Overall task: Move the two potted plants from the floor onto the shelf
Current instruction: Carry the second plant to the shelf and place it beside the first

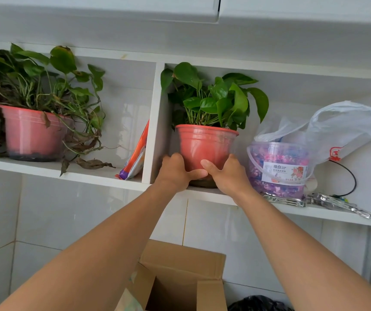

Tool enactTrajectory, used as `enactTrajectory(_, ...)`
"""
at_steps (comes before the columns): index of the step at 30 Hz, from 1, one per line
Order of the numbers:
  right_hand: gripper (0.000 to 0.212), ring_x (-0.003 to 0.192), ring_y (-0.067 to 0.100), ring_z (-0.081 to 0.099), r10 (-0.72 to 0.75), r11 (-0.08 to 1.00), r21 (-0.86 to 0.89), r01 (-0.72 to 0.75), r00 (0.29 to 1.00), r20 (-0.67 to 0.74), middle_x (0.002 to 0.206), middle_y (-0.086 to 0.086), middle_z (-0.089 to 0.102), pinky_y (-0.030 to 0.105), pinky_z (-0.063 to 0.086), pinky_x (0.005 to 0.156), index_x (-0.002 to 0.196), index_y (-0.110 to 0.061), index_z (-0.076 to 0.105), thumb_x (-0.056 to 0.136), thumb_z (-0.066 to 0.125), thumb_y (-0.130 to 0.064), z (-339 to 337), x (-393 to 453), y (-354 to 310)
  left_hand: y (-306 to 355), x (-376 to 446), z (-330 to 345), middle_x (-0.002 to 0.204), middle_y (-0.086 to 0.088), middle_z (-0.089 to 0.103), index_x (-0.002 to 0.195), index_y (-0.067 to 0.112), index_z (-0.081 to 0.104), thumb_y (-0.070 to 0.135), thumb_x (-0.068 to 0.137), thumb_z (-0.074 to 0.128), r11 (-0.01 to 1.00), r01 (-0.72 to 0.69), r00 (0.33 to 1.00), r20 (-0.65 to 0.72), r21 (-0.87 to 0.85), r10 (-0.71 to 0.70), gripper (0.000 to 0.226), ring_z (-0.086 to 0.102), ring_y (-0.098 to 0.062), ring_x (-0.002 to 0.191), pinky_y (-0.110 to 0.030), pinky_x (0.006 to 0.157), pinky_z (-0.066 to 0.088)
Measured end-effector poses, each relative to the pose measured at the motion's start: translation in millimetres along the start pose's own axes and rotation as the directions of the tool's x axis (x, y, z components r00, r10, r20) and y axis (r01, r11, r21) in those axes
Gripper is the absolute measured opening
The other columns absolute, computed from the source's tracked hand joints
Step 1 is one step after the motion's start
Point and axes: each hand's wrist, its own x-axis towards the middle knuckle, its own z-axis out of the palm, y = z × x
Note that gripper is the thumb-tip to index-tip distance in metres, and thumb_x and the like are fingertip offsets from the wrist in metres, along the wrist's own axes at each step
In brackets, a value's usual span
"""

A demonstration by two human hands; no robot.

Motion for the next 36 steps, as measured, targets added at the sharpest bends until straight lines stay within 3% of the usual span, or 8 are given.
enactTrajectory(4, 0.063, 0.119, 0.031, 0.058, -0.004, 1.0, 0.001, 0.004, 1.0, -0.005, 0.129, 0.008, 0.06, 0.029, 0.042, 0.084, 0.133, -0.011, 0.044, 0.09, 0.066, -0.051, 1.8, 0.8, 1.5, 2.0, -0.4, 3.0, 0.12, -0.013, 0.059, 0.122, 0.009, 0.05, 0.06, 0.072, 0.076, 0.999, -0.018, 0.999, -0.026, 0.028, 0.018, 0.076, 0.06, -0.027, 0.104, -0.04, 0.089, 0.053)
enactTrajectory(9, 0.068, 0.114, 0.029, 0.063, -0.041, 0.999, 0.024, 0.044, 0.995, -0.095, 0.123, 0.007, 0.067, 0.034, 0.051, 0.088, 0.129, -0.011, 0.054, 0.081, 0.073, -0.056, 1.0, -4.7, 2.7, -6.1, -0.6, -6.6, 0.114, -0.002, 0.062, 0.128, 0.011, 0.049, 0.056, 0.073, 0.079, 0.997, -0.009, 1.0, 0.026, -0.08, 0.011, 0.077, 0.059, -0.021, 0.097, -0.032, 0.078, 0.05)
enactTrajectory(13, 0.066, 0.117, 0.029, 0.061, -0.112, 0.994, -0.02, 0.11, 0.975, -0.19, 0.127, 0.01, 0.064, 0.044, 0.053, 0.097, 0.136, -0.01, 0.05, 0.088, 0.067, -0.05, 1.5, -15.2, 2.4, -14.9, -2.7, -11.0, 0.129, -0.007, 0.064, 0.142, 0.011, 0.045, 0.039, 0.084, 0.076, 0.975, -0.01, 1.0, 0.007, -0.222, 0.012, 0.071, 0.061, -0.026, 0.116, -0.044, 0.099, 0.053)
enactTrajectory(17, 0.05, 0.118, 0.032, 0.06, -0.309, 0.945, -0.22, 0.243, 0.885, -0.347, 0.131, 0.015, 0.063, 0.041, 0.052, 0.095, 0.138, -0.007, 0.052, 0.096, 0.06, -0.032, 13.1, -35.4, 4.1, -15.8, -6.8, -9.2, 0.131, -0.007, 0.064, 0.137, 0.013, 0.05, 0.025, 0.088, 0.074, 0.967, -0.048, 0.998, -0.061, -0.251, 0.034, 0.056, 0.062, -0.024, 0.118, -0.046, 0.102, 0.052)
enactTrajectory(22, 0.054, 0.131, 0.034, 0.053, -0.369, 0.898, -0.349, 0.269, 0.891, -0.264, 0.146, 0.017, 0.053, 0.042, 0.047, 0.104, 0.145, -0.004, 0.048, 0.098, 0.056, -0.03, 16.3, -37.9, 7.7, -17.9, -7.0, -7.8, 0.127, -0.005, 0.066, 0.135, 0.014, 0.051, 0.02, 0.082, 0.08, 0.964, -0.061, 0.997, -0.058, -0.259, 0.048, 0.06, 0.064, -0.021, 0.114, -0.042, 0.102, 0.053)
enactTrajectory(28, 0.052, 0.129, 0.038, 0.052, -0.384, 0.886, -0.362, 0.288, 0.895, -0.228, 0.146, 0.02, 0.052, 0.042, 0.047, 0.104, 0.143, 0.0, 0.049, 0.096, 0.059, -0.022, 11.2, -36.4, 8.5, -12.6, -10.3, -10.2, 0.124, -0.007, 0.068, 0.131, 0.011, 0.053, 0.014, 0.077, 0.085, 0.959, -0.058, 0.997, -0.067, -0.276, 0.041, 0.063, 0.065, -0.022, 0.112, -0.04, 0.101, 0.053)
enactTrajectory(36, 0.06, 0.141, 0.033, 0.042, -0.324, 0.89, -0.366, 0.273, 0.942, -0.086, 0.155, 0.016, 0.043, 0.039, 0.035, 0.114, 0.152, -0.005, 0.038, 0.098, 0.056, -0.025, 0.8, -51.8, 13.0, -9.6, -19.4, -11.0, 0.128, -0.006, 0.066, 0.134, 0.012, 0.053, 0.025, 0.081, 0.081, 0.991, -0.076, 0.994, -0.08, -0.107, 0.067, 0.061, 0.063, -0.025, 0.116, -0.039, 0.102, 0.052)
